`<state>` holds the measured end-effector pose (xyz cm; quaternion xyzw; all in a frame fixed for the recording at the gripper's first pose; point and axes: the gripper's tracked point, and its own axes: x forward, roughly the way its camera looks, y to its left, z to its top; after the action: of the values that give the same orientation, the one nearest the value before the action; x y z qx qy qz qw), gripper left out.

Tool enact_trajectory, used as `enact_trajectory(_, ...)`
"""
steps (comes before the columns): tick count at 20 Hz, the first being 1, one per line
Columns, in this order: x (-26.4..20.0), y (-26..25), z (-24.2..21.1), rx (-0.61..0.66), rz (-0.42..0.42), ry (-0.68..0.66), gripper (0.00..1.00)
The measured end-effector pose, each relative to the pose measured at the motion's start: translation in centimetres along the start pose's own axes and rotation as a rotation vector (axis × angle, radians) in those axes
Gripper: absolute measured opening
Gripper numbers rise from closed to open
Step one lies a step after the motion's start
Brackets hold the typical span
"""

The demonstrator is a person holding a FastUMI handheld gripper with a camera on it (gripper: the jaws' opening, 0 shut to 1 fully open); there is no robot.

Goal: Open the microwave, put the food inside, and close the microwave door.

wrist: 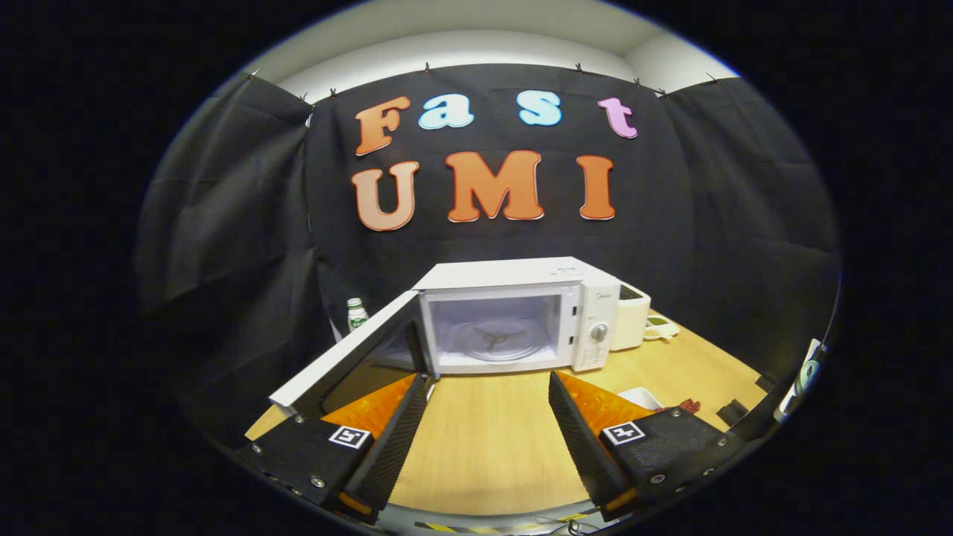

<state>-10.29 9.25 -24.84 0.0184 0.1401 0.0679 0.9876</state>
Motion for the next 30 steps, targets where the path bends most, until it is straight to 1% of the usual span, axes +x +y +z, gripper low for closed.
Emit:
enact_trajectory(3,2.1,-7.0,0.7,-0.036,-0.090,-0.024,0.97)
enact_trajectory(4,2.7,-9.2,0.6,-0.027,-0.111,-0.024,0.97)
enact_trajectory(8,5.2,-17.2,-1.7,-0.010,-0.182,0.007,0.97)
enact_trajectory(10,6.4,-20.6,-3.7,-0.006,-0.204,0.044,0.97)
enact_trajectory(12,7.5,-23.9,-5.8,0.026,-0.219,0.081,0.98)
enact_trajectory(14,8.5,-26.4,-7.8,0.096,-0.220,0.113,0.97)
enact_trajectory(17,10.1,-28.8,-10.8,0.188,-0.212,0.154,0.98)
enact_trajectory(20,11.2,-29.0,-13.2,0.360,-0.151,0.191,0.99)
enact_trajectory(23,11.6,-28.6,-16.2,0.424,-0.125,0.240,0.97)
enact_trajectory(25,11.3,-27.7,-17.0,0.483,-0.084,0.267,0.87)
enact_trajectory(26,11.2,-27.5,-17.4,0.520,-0.074,0.276,0.77)
enact_trajectory(27,11.0,-27.3,-17.7,0.562,-0.067,0.280,0.72)
enact_trajectory(28,10.8,-27.1,-17.9,0.611,-0.062,0.285,0.59)
enact_trajectory(29,10.5,-27.1,-18.1,0.656,-0.060,0.285,0.54)
enact_trajectory(30,10.5,-27.2,-18.3,0.688,-0.066,0.283,0.45)
